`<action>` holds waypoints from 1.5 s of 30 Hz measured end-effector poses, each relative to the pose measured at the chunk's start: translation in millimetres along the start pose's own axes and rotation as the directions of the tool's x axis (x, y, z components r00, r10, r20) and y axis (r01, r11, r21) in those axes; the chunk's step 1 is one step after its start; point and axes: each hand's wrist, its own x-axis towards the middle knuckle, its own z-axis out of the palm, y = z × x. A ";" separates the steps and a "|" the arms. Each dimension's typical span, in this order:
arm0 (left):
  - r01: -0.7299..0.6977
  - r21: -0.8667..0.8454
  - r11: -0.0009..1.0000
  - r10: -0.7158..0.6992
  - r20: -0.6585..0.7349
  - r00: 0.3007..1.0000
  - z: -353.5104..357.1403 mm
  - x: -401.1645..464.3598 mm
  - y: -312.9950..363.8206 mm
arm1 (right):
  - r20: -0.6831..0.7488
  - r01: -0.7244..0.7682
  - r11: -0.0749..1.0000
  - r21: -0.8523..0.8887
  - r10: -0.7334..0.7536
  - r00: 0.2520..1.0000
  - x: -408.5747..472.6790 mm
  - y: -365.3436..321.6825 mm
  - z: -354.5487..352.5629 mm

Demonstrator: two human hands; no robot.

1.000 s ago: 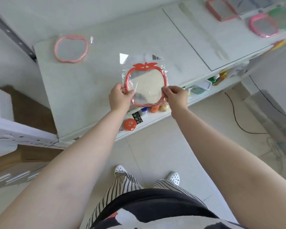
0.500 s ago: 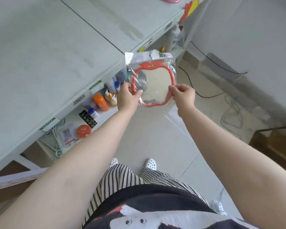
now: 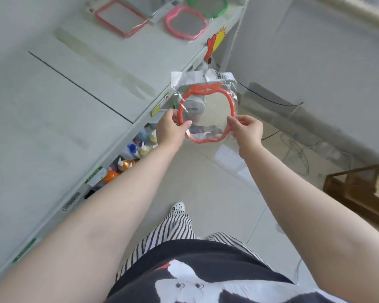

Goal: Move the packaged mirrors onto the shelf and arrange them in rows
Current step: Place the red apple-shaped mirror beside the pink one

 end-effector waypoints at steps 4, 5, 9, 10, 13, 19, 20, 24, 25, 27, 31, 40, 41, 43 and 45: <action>-0.025 -0.007 1.000 0.025 0.021 0.999 12.1 39.0 26.5 | -0.030 0.010 1.000 0.001 -0.010 0.999 37.4 -22.1 3.9; -0.029 -0.007 1.000 0.029 0.019 0.999 15.5 46.9 31.7 | -0.032 0.007 1.000 0.003 -0.007 0.999 46.1 -25.4 5.0; -0.003 0.009 1.000 0.003 -0.003 1.000 32.8 78.7 43.4 | -0.024 0.009 1.000 -0.012 -0.009 1.000 84.8 -39.4 9.6; 0.006 0.014 1.000 -0.006 -0.016 1.000 38.1 87.1 46.1 | -0.011 0.010 1.000 -0.017 -0.010 1.000 96.9 -43.7 11.2; 0.025 0.011 1.000 -0.024 -0.069 0.997 53.8 111.1 59.0 | 0.042 0.035 0.998 -0.054 -0.033 0.999 134.8 -58.2 16.0; 0.079 -0.040 0.996 -0.085 -0.189 0.978 85.0 152.7 90.2 | 0.182 0.130 0.983 -0.128 -0.105 0.978 212.2 -97.7 21.3; 0.096 -0.058 0.994 -0.106 -0.213 0.971 89.8 156.7 95.0 | 0.207 0.148 0.978 -0.148 -0.116 0.971 222.0 -104.8 21.3; 0.147 -0.128 0.981 -0.180 -0.317 0.931 102.7 171.8 109.0 | 0.311 0.247 0.946 -0.209 -0.175 0.934 255.7 -130.3 29.5; 0.156 -0.144 0.977 -0.196 -0.333 0.922 103.9 174.4 110.4 | 0.337 0.272 0.936 -0.225 -0.187 0.923 261.8 -134.9 34.1; 0.185 -0.156 0.970 -0.231 -0.364 0.902 102.5 178.9 110.5 | 0.390 0.307 0.919 -0.247 -0.196 0.900 270.4 -140.4 45.6; 0.241 -0.166 0.956 -0.291 -0.439 0.850 85.0 193.9 105.2 | 0.478 0.374 0.890 -0.259 -0.218 0.851 276.4 -151.2 77.4; 0.288 -0.286 0.914 -0.395 -0.462 0.794 41.5 256.1 83.0 | 0.623 0.469 0.835 -0.288 -0.208 0.754 303.7 -188.4 156.8; 0.291 -0.298 0.909 -0.403 -0.455 0.794 36.4 263.2 80.8 | 0.639 0.489 0.820 -0.297 -0.210 0.740 307.3 -193.1 164.8; 0.313 -0.307 0.899 -0.427 -0.456 0.781 26.7 274.3 79.8 | 0.670 0.541 0.784 -0.306 -0.227 0.707 312.5 -201.1 181.5; 0.333 -0.311 0.890 -0.448 -0.460 0.766 19.0 282.4 77.2 | 0.686 0.565 0.760 -0.321 -0.225 0.692 314.1 -206.6 198.1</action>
